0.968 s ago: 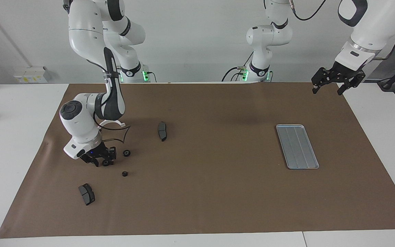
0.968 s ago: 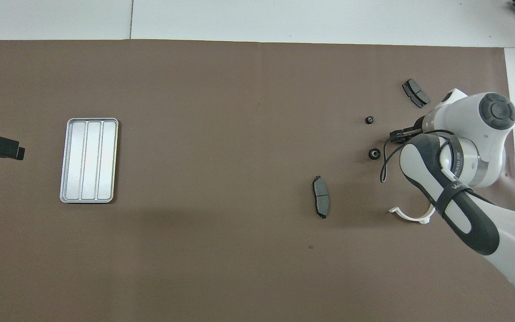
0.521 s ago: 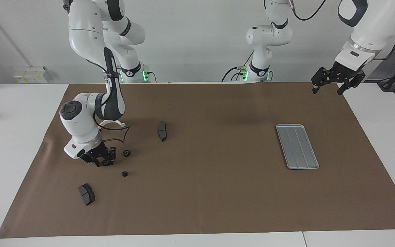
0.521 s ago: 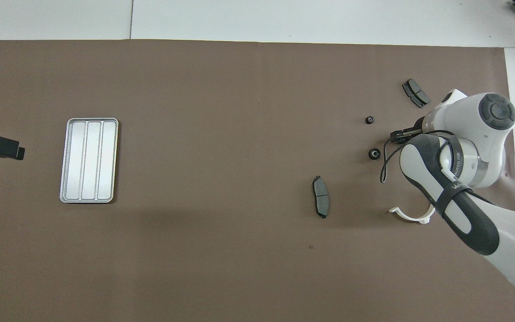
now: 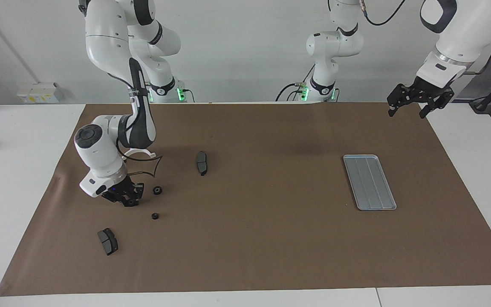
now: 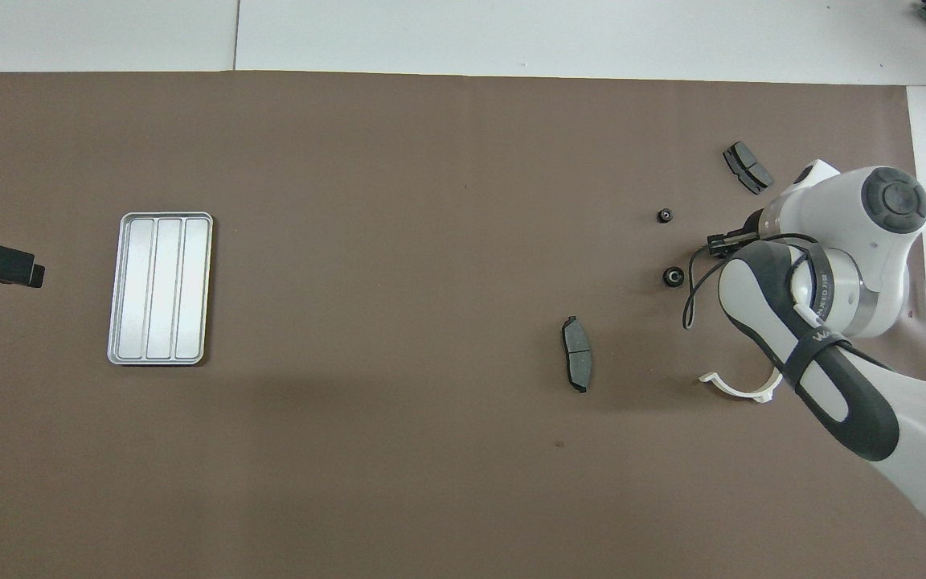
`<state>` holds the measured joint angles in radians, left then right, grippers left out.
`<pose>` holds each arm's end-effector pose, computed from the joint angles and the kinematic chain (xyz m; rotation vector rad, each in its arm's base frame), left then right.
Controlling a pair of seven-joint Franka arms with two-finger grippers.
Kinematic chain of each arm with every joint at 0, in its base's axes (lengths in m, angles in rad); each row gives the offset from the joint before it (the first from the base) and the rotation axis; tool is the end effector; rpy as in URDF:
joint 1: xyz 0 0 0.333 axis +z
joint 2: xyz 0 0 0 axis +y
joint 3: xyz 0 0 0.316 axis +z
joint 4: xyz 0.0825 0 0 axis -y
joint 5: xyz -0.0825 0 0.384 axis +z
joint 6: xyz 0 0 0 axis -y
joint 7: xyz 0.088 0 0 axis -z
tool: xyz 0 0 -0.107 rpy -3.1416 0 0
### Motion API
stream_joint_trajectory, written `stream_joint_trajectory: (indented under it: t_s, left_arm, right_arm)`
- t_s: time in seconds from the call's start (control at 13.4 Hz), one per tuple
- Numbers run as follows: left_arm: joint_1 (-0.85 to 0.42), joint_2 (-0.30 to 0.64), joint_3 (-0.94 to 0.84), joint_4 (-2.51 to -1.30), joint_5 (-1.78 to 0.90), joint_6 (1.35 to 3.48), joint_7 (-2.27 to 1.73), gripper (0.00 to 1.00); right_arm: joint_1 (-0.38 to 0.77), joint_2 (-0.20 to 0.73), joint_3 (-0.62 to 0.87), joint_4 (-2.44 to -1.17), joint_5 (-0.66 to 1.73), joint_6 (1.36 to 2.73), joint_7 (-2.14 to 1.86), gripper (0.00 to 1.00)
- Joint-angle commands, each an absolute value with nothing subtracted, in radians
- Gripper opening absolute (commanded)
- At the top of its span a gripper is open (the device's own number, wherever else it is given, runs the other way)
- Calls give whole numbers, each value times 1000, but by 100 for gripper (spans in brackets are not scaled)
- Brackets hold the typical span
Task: Pick bearing gear from pile to tray
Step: 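Carry the bearing with the right gripper to mid-table and release it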
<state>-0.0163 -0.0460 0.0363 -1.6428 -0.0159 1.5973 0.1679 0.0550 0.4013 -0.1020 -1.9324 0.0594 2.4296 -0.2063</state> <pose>0.5419 0.0096 0.6180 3.1156 -0.2302 0.0033 0.6313 -0.0262 0.2891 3.1208 0.1972 0.1533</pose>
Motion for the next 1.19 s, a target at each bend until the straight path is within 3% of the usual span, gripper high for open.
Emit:
stream_joint_trajectory:
  t_s: [0.0,0.45,0.74,1.12]
  left_arm:
    - [-5,-71,31,-1666,-26,1591,164,100]
    - [-3,-71,31,-1666,-26,1591,164,100]
    - [-3,-71,31,-1666,-26,1591,164,100]
    - [-3,-71,31,-1666,-26,1591,164,100]
  right_arm:
    - [54,387,-97,-1934,77,2405,-238,0]
    - [190,341,-94,-1709,77,2175,-25,0]
    - [359,348,-94,-1671,77,2218,261,0]
    - [570,431,-94,-1658,68,2325,573,0]
